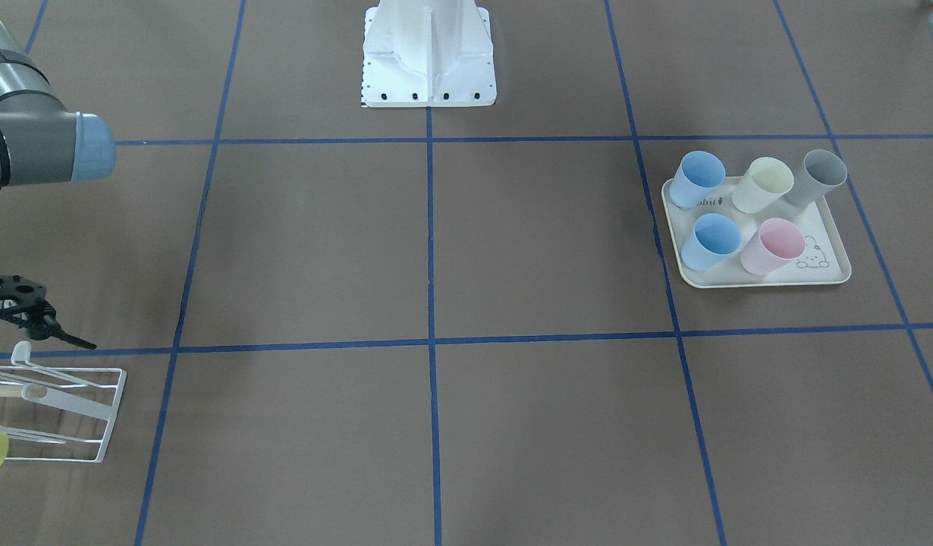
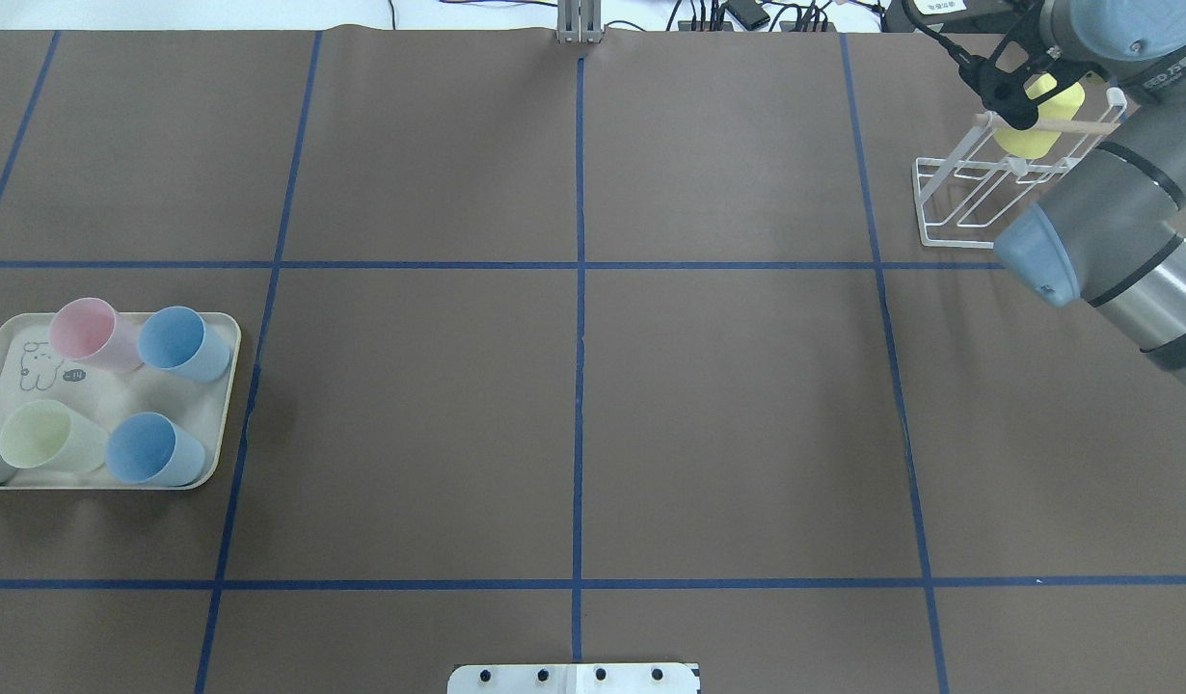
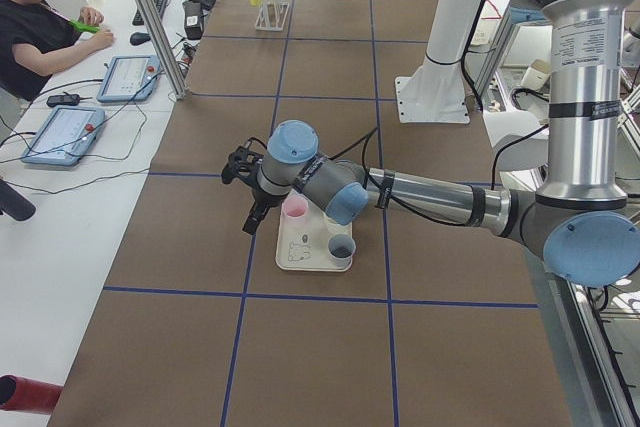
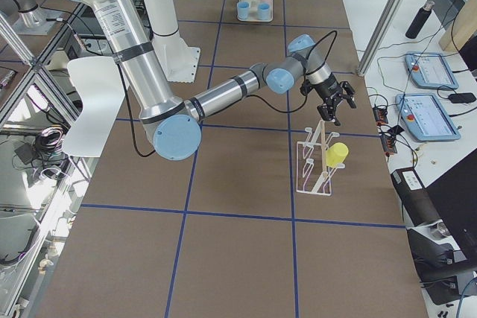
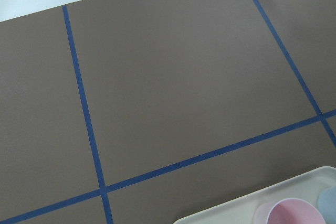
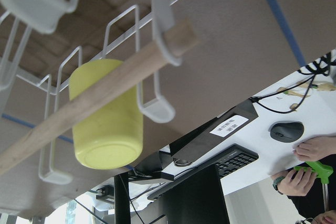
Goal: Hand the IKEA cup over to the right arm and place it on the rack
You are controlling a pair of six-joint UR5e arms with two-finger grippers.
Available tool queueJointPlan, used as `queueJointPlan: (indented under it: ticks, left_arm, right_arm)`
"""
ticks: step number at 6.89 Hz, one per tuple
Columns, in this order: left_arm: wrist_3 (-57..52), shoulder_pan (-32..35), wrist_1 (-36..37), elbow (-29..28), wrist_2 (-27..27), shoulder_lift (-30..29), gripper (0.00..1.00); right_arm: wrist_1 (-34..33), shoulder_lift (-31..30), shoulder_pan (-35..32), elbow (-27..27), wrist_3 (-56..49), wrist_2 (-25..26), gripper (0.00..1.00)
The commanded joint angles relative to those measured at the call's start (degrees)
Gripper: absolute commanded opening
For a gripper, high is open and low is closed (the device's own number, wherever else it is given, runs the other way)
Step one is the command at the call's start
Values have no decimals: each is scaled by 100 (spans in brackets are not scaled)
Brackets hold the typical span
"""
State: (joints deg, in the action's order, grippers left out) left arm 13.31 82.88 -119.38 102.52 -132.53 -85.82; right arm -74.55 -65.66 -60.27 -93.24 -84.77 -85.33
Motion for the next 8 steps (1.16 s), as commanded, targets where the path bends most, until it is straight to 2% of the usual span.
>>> queueJointPlan:
  ticks: [1, 3, 4, 5, 6, 8]
  left_arm:
    - [-4, -9, 2, -39, 60, 21, 100]
    - [634, -166, -347, -92, 603, 161, 100]
    - [995, -376, -872, -292, 614, 266, 100]
    - [1755, -743, -1538, -512, 718, 276, 100]
    - [2424, -1295, -2015, -679, 1102, 328, 100]
    - [3297, -2044, -2081, -699, 1238, 329, 100]
  right_arm:
    - [-25, 0, 7, -465, 2347, -1155, 98]
    - [46, -8, 277, -781, 5123, -2194, 99]
    - [54, -35, 610, -1035, 6581, -2442, 99]
    - [63, -9, 987, -1212, 7544, -2453, 99]
    - [63, 9, 1295, -1344, 8207, -2445, 99]
    - [324, 9, 1684, -1320, 8879, -2427, 99]
